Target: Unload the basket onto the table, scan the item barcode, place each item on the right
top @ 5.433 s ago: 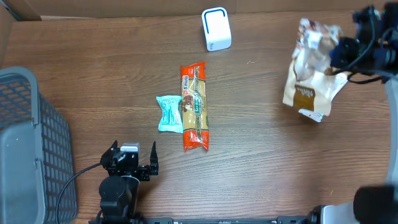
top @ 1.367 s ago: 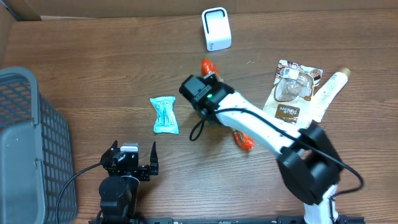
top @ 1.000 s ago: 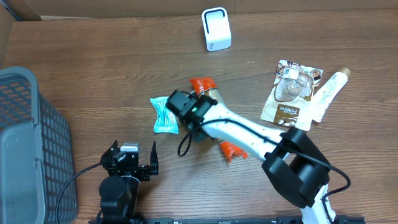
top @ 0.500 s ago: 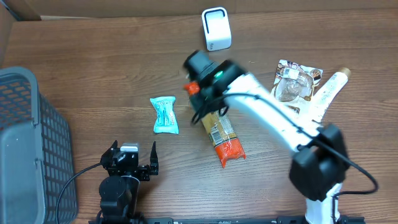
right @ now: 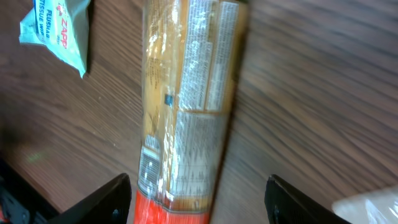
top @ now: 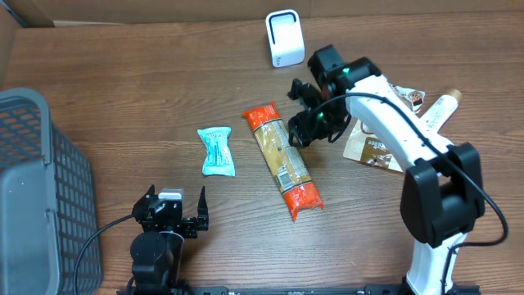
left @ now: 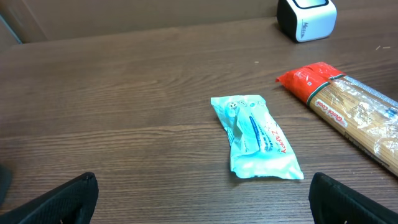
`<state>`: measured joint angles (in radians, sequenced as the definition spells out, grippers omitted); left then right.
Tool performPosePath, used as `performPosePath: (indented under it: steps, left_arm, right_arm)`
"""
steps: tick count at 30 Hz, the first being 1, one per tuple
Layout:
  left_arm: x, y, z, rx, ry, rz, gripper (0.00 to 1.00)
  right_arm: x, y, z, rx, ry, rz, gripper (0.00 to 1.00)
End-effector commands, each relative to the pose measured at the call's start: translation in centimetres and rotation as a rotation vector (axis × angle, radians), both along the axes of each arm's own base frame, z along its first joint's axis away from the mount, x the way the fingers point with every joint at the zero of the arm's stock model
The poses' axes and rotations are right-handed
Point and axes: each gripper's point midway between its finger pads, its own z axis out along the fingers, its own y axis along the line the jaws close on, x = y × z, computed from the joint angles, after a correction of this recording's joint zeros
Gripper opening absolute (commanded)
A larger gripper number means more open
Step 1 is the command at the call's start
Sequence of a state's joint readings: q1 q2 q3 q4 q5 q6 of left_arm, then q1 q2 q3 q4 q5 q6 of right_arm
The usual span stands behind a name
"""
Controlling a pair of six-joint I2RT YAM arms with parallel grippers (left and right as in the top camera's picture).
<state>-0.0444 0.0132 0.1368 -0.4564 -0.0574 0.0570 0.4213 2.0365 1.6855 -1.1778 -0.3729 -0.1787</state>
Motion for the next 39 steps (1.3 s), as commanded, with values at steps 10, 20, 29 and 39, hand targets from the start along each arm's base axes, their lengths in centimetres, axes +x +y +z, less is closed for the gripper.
performPosePath:
  steps: [10,20,29,39]
  left_arm:
    - [0.0,0.2,-0.1,-0.009,-0.003,0.012,0.99]
    - [0.0,0.2,-0.1,-0.009,-0.003,0.012,0.99]
    - [0.0,0.2,-0.1,-0.009,-0.003,0.012,1.00]
    - [0.0,0.2,-0.1,-0.009,-0.003,0.012,0.99]
  right_arm:
    - [-2.1,1.2,-4.1,0.060,0.113,0.066,0.68]
    - [-2.2,1.6,-4.5,0.061,0.114,0.049,0.68]
    - [-3.0,2.8,-4.8,0.064,0.171,-0.037,0.47]
    - [-3.0,2.4,-6.5,-0.186,0.120,-0.252,0.35]
